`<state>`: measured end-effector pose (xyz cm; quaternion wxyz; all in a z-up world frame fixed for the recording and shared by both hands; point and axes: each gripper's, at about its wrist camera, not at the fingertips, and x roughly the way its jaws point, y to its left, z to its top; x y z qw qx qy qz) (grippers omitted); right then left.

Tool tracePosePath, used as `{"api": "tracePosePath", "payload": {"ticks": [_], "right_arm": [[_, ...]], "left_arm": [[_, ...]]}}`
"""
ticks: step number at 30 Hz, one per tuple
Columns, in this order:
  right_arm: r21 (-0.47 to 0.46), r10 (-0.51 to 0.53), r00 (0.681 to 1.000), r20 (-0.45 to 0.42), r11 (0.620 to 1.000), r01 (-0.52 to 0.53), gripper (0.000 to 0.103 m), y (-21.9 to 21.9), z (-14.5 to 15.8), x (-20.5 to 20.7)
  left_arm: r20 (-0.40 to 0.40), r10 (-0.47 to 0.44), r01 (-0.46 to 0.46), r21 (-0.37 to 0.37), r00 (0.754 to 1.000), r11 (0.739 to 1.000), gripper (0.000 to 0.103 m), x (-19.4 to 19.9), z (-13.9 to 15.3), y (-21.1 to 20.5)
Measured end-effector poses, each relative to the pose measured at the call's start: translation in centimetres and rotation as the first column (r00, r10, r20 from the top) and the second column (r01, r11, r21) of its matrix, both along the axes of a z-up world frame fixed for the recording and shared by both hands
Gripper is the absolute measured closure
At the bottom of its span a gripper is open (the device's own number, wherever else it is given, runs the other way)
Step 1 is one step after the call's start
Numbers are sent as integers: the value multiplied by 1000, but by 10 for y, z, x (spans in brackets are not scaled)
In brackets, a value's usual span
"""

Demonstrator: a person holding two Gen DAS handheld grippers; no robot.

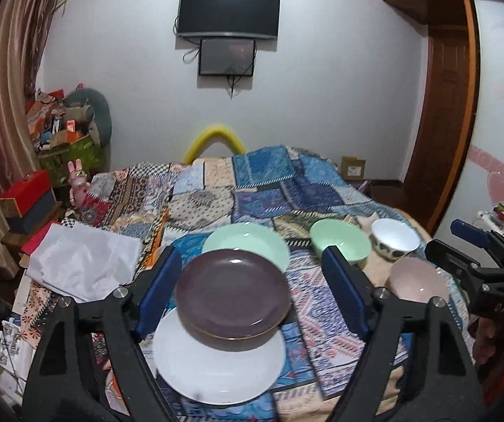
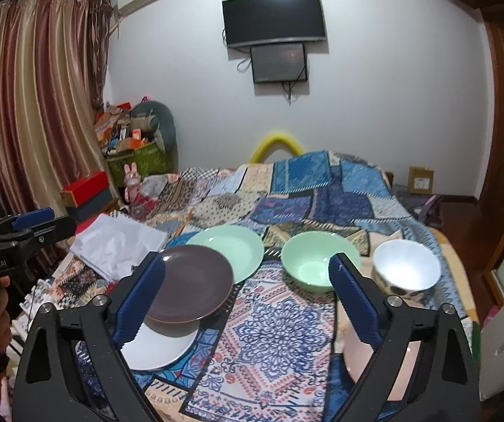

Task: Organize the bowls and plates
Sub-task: 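Move both tools to the dark purple plate and close them on its rim, then lift the purple plate off the white plate and carry it toward the pink bowl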

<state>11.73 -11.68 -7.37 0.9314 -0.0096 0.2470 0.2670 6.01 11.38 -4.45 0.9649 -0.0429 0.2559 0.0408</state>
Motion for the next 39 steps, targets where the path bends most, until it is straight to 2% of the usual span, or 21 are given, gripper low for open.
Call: {"api": "tracePosePath", "payload": {"ticks": [6, 12, 14, 20, 22, 34, 39], "right_arm": [[-26, 43, 998, -52, 999, -44, 21, 22, -13, 18], [-57, 67, 993, -97, 996, -73, 26, 45, -30, 35], [-73, 72, 990, -118, 994, -81, 28, 53, -38, 43], [-110, 80, 979, -187, 989, -102, 37, 70, -61, 62], [-119, 83, 974, -210, 987, -109, 43, 75, -68, 67], [-154, 78, 938, -338, 979, -137, 59, 97, -107, 95], [-154, 82, 926, -368, 977, -147, 62, 102, -118, 102]], "left_arm": [[-83, 22, -23, -12, 996, 1000, 21, 18, -20, 32], [-160, 37, -44, -39, 986, 998, 35, 39, -46, 58], [-186, 48, -55, -32, 981, 998, 46, 47, -56, 65], [-261, 59, -75, -52, 964, 996, 57, 72, -85, 86], [-285, 56, -79, -69, 957, 995, 58, 80, -94, 94], [-401, 15, -80, -146, 916, 986, 58, 117, -147, 122], [-433, 7, -89, -168, 901, 982, 65, 130, -164, 131]]}}
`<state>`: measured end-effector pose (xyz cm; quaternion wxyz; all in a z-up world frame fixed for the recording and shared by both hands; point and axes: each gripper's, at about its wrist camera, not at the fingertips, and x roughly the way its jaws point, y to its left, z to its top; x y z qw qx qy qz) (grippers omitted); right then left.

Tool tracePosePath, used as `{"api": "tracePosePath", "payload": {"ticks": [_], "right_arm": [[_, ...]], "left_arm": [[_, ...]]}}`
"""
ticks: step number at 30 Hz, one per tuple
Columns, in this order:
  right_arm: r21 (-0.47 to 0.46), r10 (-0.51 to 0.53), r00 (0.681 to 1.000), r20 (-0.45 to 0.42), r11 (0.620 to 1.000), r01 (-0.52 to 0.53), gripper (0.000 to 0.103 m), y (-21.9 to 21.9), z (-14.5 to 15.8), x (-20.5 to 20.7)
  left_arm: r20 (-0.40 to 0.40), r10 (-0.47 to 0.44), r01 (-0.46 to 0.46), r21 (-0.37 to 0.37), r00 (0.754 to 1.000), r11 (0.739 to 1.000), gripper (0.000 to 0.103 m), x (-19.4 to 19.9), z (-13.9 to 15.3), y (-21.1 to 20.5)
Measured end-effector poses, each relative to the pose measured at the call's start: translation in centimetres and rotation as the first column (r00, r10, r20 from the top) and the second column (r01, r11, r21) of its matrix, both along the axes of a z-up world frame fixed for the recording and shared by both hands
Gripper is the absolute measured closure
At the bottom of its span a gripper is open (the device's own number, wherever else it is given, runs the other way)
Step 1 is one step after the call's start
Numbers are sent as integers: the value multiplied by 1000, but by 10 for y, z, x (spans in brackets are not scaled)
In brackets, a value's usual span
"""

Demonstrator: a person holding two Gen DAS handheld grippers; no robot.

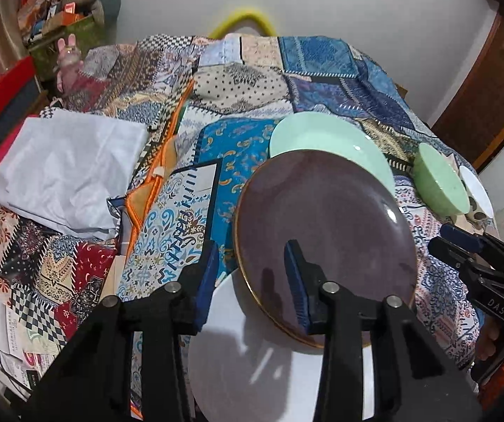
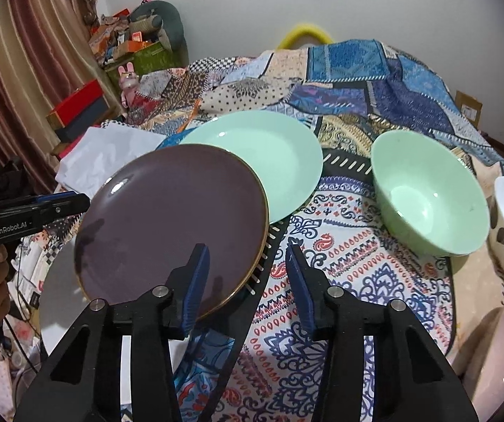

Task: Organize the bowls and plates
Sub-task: 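Lift the purple plate off the white plate and carry it toward the pink bowl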

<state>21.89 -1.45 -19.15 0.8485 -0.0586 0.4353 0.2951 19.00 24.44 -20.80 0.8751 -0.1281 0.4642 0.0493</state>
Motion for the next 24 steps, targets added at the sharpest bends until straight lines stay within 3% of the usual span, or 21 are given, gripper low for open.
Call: {"api": "tracePosePath", "payload": {"ticks": [10, 24], "right_arm": [[8, 17, 996, -83, 1000, -16, 75, 10, -19, 12], [71, 19, 985, -171, 997, -7, 78, 12, -32, 28]], "left_arm": [[-40, -15, 13, -37, 999, 999, 73, 17, -19, 5], [-66, -60, 56, -60, 996, 997, 76, 30, -31, 4]]}}
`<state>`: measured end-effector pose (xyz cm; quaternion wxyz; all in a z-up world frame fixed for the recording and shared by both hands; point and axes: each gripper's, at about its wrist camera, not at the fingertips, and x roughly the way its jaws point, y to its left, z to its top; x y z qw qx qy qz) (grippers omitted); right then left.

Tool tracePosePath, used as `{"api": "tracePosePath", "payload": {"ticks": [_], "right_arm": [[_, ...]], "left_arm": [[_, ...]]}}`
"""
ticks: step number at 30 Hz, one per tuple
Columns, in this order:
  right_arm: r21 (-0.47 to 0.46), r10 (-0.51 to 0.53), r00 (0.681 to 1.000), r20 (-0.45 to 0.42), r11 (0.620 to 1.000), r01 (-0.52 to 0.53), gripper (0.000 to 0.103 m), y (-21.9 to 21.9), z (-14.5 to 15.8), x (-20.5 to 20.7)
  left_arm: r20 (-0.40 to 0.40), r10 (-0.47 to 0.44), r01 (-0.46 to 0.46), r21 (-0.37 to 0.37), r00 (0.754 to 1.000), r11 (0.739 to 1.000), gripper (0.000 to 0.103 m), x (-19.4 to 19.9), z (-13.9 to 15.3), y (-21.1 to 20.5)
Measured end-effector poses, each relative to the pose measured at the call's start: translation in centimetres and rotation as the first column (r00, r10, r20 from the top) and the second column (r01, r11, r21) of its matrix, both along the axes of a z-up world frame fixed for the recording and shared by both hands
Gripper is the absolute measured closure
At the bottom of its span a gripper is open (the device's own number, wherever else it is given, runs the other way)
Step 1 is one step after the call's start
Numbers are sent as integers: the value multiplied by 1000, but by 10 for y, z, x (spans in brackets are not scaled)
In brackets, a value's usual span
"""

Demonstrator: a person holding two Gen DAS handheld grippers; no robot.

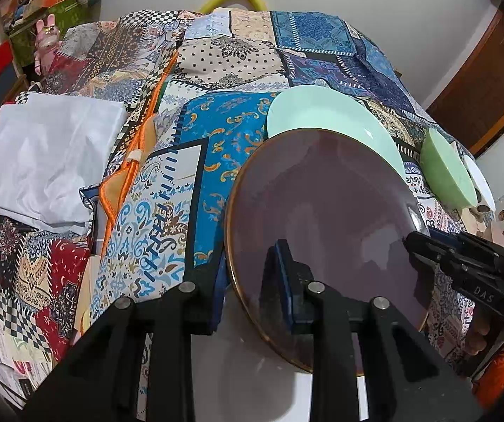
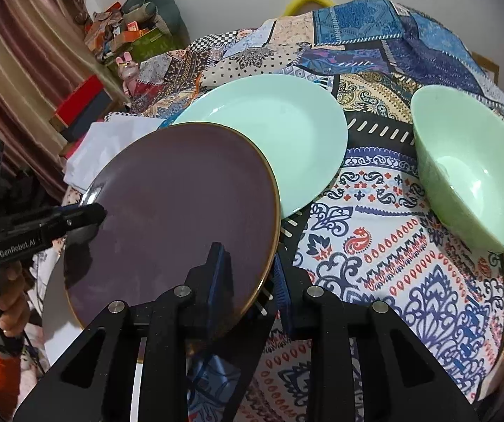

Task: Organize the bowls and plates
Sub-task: 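Lift the purple plate off the white plate and carry it toward the pink bowl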

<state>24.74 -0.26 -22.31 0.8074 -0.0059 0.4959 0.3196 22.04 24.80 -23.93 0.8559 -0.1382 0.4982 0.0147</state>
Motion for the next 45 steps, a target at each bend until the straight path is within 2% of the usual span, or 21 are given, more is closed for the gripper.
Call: {"api": "tracePosePath", "payload": {"ticks": [8, 21, 45], "right_arm": [[-7, 5, 1000, 20, 1000, -5, 78, 2, 4, -4], [17, -10, 998, 70, 1000, 8, 78, -17, 17, -16], [81, -71, 985, 157, 995, 58, 79, -78, 63, -58]], "left_arm": [[-5, -42, 42, 40, 999, 998, 75, 0, 2, -5], [16, -32, 31, 26, 999, 999, 76, -11, 11, -17], [100, -73, 70, 31, 992, 997, 76, -56, 69, -74]]}}
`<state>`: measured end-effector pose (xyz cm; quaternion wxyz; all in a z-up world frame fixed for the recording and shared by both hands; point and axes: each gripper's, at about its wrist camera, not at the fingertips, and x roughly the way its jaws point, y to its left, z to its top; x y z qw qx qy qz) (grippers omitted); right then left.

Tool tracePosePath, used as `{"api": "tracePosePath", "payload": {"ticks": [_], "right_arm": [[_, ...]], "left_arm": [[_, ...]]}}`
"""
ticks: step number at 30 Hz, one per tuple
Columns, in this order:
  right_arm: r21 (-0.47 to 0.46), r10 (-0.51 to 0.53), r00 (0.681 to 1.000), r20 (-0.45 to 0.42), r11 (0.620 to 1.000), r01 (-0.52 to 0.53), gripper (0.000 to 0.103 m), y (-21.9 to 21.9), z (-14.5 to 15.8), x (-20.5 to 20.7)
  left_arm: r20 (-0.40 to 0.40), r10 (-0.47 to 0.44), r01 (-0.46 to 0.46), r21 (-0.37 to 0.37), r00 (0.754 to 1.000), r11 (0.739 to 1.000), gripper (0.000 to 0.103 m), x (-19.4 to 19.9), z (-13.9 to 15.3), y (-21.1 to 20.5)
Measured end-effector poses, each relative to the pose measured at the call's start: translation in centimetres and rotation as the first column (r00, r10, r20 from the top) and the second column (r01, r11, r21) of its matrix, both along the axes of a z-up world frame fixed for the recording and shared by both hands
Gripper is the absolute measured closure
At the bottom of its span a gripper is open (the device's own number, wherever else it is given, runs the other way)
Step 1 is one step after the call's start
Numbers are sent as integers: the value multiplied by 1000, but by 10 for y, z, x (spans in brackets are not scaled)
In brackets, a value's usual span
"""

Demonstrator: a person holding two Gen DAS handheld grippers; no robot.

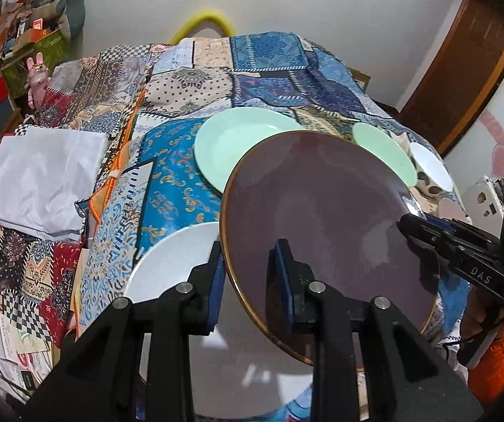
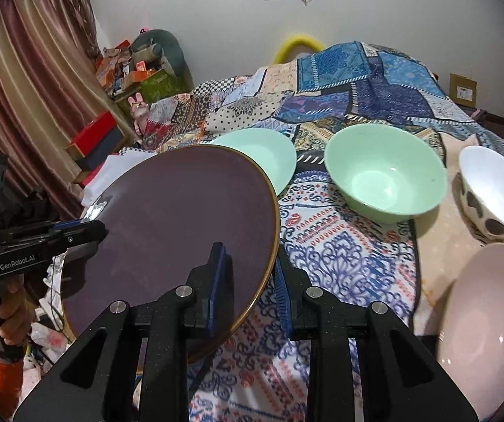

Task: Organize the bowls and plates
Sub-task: 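Lift the purple plate off the white plate and carry it toward the pink bowl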

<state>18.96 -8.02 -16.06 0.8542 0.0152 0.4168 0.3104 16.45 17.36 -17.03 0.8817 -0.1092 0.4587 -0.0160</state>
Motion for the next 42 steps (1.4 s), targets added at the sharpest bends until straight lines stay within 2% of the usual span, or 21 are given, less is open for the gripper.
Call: {"api": "tracePosePath", "payload": {"ticks": [10, 18, 31, 42], "right_arm": [[16, -38, 999, 20, 999, 38, 79, -34, 8, -19], [25, -71, 997, 12, 997, 71, 79, -60, 5, -30], [20, -124, 991, -48, 992, 125, 79, -94, -19, -39], [11, -153, 982, -108, 988, 156, 79, -107, -43, -39]], "left_arm": [[20, -35, 35, -4, 999, 999, 75, -20, 18, -35], [10, -67, 67, -2, 998, 998, 75, -30, 18, -65], [-55, -126, 125, -12, 991, 992, 75, -27, -4, -104], [-124, -144, 143, -18, 982, 990, 75, -15, -32, -120]]}}
